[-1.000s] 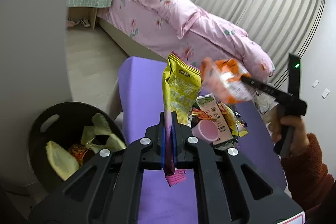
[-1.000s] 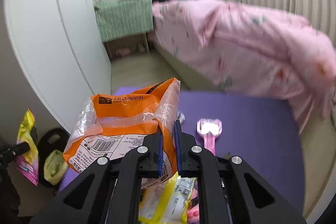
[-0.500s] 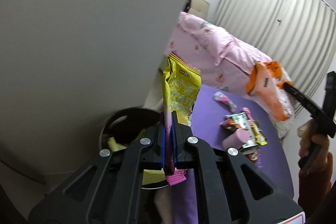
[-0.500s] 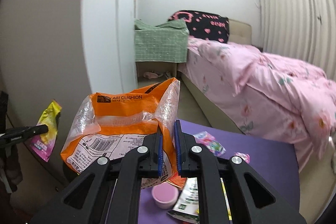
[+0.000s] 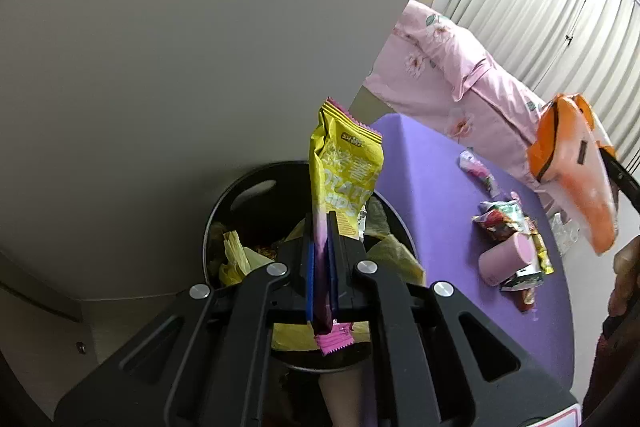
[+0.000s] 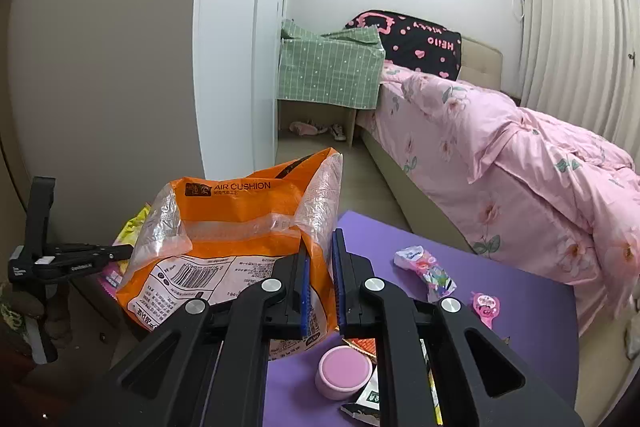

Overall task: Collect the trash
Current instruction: 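Carry both bags over the bin and release them into it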

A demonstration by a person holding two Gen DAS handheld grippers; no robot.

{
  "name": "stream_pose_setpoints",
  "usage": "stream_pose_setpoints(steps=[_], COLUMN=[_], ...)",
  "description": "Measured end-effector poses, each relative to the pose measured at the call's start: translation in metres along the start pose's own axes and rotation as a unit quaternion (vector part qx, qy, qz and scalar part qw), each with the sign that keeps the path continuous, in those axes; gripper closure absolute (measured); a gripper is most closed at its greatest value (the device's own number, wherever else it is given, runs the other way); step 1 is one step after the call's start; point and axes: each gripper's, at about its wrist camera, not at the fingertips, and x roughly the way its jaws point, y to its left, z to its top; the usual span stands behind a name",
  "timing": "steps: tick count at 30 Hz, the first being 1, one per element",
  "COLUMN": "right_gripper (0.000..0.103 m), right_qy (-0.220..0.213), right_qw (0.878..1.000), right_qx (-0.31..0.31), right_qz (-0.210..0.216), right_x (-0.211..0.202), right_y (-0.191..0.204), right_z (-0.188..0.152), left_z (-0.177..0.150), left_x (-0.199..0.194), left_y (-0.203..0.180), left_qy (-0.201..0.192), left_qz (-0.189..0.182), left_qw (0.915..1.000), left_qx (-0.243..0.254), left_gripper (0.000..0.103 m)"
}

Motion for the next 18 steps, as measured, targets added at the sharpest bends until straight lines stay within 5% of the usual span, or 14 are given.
stream_pose_setpoints(steps=[8,11,18], right_gripper=[0.092,0.092,0.092], right_qy=[0.012,0.014,0.019], right_qw=[1.000,1.000,1.000], right_qx=[0.000,0.001,-0.001], right_qz=[0.000,0.001,0.008], right_x=[0.013,0.015,0.024], right_y=[-0.002,0.000,0.005], right_z=[-0.006,-0.009,-0.009], left_z=[-0.015,-0.019,-0.014], left_x=[0.025,0.028,-0.004], left_y=[0.001,0.001,0.008], left_qy=[0.036,0.044,0.009], left_qz=[-0.016,-0.029,-0.034], left_qw=[0.9992,0.9986,0.9992], left_qx=[-0.011,-0.012,-0.017], left_gripper=[0.098,0.088,0.078])
